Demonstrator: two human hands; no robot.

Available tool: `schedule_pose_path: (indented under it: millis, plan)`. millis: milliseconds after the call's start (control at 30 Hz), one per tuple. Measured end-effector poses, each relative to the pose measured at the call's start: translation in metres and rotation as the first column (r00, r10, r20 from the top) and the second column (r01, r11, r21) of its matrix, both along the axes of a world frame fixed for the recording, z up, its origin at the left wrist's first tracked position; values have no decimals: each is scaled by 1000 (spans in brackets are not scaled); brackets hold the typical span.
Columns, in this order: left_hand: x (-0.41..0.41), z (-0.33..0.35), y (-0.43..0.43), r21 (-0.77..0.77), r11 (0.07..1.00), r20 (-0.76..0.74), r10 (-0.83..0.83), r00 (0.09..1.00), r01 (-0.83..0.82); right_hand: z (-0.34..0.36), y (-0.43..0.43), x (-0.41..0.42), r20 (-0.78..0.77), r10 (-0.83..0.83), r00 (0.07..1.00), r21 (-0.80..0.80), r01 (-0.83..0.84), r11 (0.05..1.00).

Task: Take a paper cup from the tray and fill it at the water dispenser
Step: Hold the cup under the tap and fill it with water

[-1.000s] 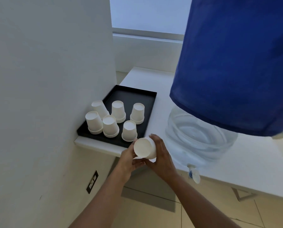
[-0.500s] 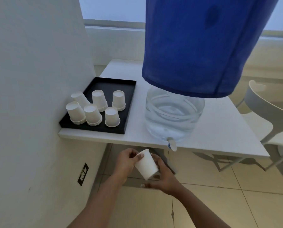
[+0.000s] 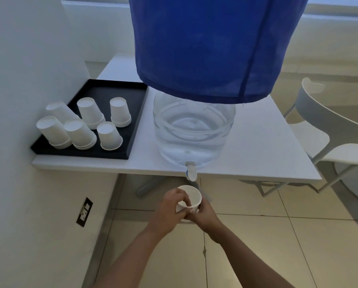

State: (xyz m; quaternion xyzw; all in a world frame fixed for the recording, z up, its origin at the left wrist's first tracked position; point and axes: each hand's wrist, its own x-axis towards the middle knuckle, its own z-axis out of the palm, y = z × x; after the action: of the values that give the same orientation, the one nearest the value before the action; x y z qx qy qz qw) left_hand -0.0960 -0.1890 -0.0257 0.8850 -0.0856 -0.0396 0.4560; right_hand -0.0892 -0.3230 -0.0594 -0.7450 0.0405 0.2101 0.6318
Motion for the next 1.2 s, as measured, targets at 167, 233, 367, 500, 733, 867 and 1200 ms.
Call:
schedule_pose_path:
  millis: [167, 233, 367, 500, 733, 867, 1200]
  plan:
    - [9, 0, 1, -9, 986, 118, 168, 979, -168, -10, -3, 14, 29, -57, 998, -135, 61, 989]
    - [17, 1, 1, -4, 976, 195, 215, 957, -218, -13, -3, 21, 56, -70, 996, -176, 79, 981]
    - [33, 6, -3, 91, 991, 266, 67, 962, -94, -12, 0, 29, 88, -116, 989, -139, 127, 982]
    - [47, 12, -6, 203, 978, 281, -101, 954, 44, -8, 2, 35, 93, -147, 985, -111, 157, 981]
    - [52, 12, -10, 392, 918, 344, -200, 917, 53, -3, 2, 39, 52, -173, 983, -72, 177, 982]
    - [52, 12, -12, 337, 940, 340, -174, 924, 53, -1, 2, 41, 73, -183, 980, -69, 188, 980]
    - [60, 26, -14, 105, 994, 173, -58, 983, 40, -3, 1, 41, 57, -193, 980, -34, 195, 980]
